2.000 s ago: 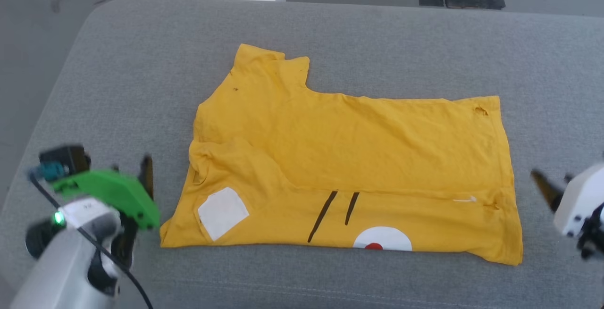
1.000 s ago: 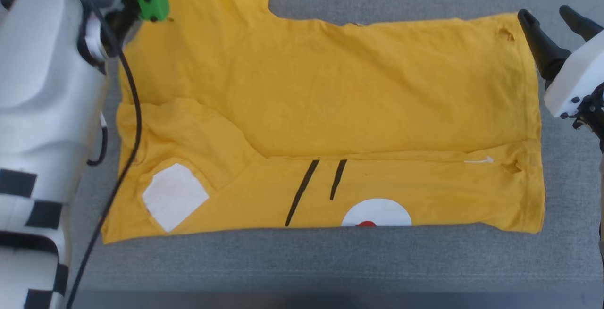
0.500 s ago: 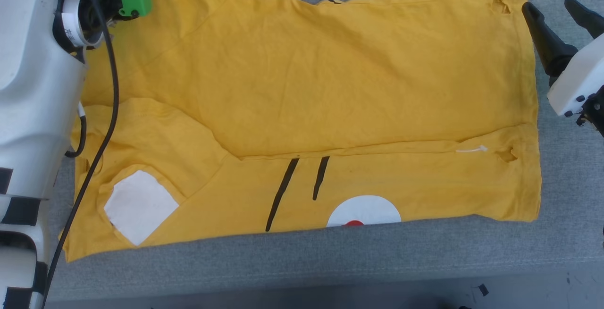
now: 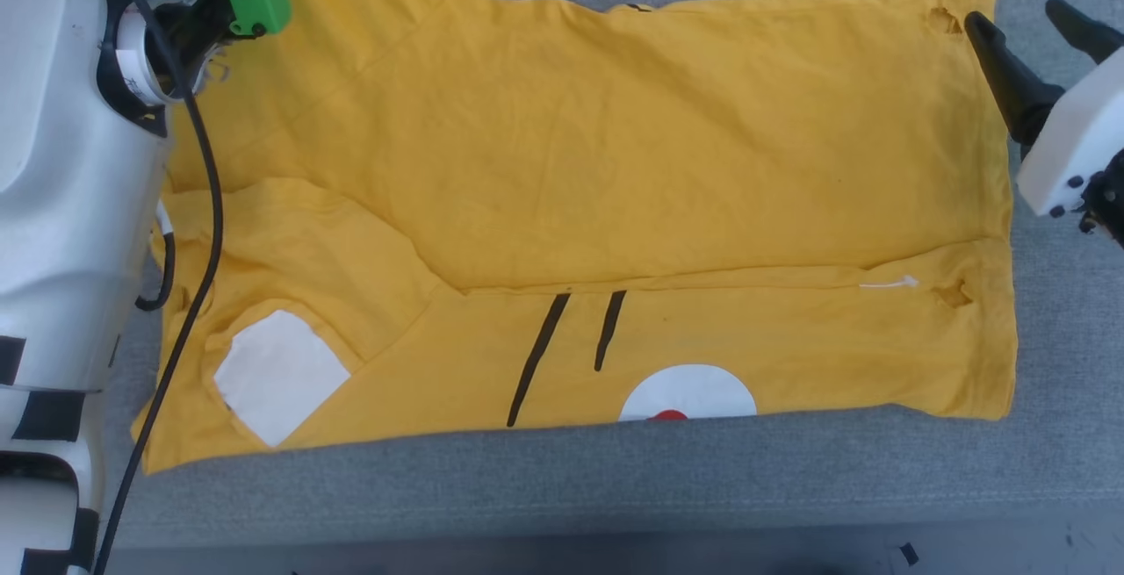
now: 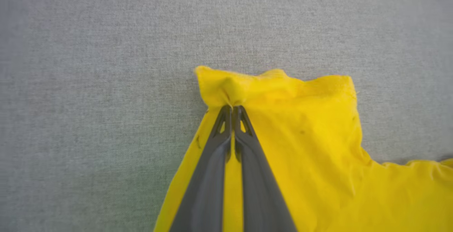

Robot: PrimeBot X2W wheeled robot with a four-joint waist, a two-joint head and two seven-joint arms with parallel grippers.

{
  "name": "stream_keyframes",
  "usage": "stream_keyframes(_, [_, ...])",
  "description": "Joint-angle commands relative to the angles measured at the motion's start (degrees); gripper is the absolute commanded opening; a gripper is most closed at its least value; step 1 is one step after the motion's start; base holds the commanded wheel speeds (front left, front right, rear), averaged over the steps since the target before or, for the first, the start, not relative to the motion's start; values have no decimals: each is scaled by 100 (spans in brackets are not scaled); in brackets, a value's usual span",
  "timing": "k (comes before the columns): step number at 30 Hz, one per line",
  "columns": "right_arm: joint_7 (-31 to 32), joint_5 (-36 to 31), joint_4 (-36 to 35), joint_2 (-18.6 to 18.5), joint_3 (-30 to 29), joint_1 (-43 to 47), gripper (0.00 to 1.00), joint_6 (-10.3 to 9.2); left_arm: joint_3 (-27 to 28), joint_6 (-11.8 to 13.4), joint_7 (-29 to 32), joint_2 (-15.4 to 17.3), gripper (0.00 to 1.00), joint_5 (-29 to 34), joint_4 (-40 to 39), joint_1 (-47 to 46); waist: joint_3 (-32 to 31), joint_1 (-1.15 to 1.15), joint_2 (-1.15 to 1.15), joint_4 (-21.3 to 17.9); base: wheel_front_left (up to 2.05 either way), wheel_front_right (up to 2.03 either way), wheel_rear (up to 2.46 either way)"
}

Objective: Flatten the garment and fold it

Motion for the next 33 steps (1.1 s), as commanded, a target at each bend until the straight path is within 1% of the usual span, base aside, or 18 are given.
stream_keyframes(1, [163, -120, 59, -39, 18, -193, 100, -9, 52, -34, -93, -25, 0, -83, -51, 71, -85, -1, 0, 83, 0, 0, 0])
stream_keyframes(5, [823, -467, 411, -82, 104, -619, 100, -9, 75, -115, -236, -100, 0, -154, -165, 97, -125, -1, 0, 204, 0, 0, 0])
stream_keyframes(8, [1334, -712, 713, -131, 339, -948, 100, -9, 53, -157, -274, -146, 0, -175, -239, 88, -88, -1, 0, 290, 0, 0, 0])
stream_keyframes(13, [1943, -1047, 1216, -236, 599, -1290, 100, -9, 0, -227, -344, -215, 0, -180, -356, 51, -6, -1, 0, 407, 0, 0, 0])
stream_keyframes(16, [2244, -1062, 1417, -291, 687, -1351, 100, -9, -28, -269, -385, -246, 0, -184, -395, 46, 5, -1, 0, 453, 0, 0, 0])
stream_keyframes(17, [2318, -1044, 1457, -304, 693, -1367, 61, -9, -42, -283, -393, -256, 0, -184, -402, 45, 7, -1, 0, 468, 0, 0, 0])
stream_keyframes(18, [2361, -1012, 1479, -304, 685, -1372, 27, -9, -46, -298, -411, -265, 0, -191, -409, 49, -1, -1, 0, 477, 0, 0, 0])
stream_keyframes(19, [2390, -965, 1493, -298, 667, -1372, 0, -9, -41, -315, -439, -281, 0, -212, -408, 63, -25, -1, 0, 484, 0, 0, 0])
stream_keyframes(22, [2293, -862, 1442, -307, 574, -1370, 0, -9, -29, -359, -524, -287, 0, -238, -418, 98, -121, -1, 0, 505, 0, 0, 0])
stream_keyframes(26, [1880, -745, 1340, -279, 342, -1253, 0, -9, 41, -469, -737, -258, 0, -309, -540, 221, -459, -1, 0, 549, 0, 0, 0])
stream_keyframes(30, [1523, -608, 1254, -268, 214, -911, 0, -9, 86, -577, -900, -157, 0, -397, -786, 558, -941, -1, 0, 597, 0, 0, 0])
stream_keyframes(33, [1357, -498, 1143, -266, 173, -505, 0, -9, 96, -613, -957, -42, 0, -487, -1021, 1004, -1299, -1, 0, 645, 0, 0, 0])
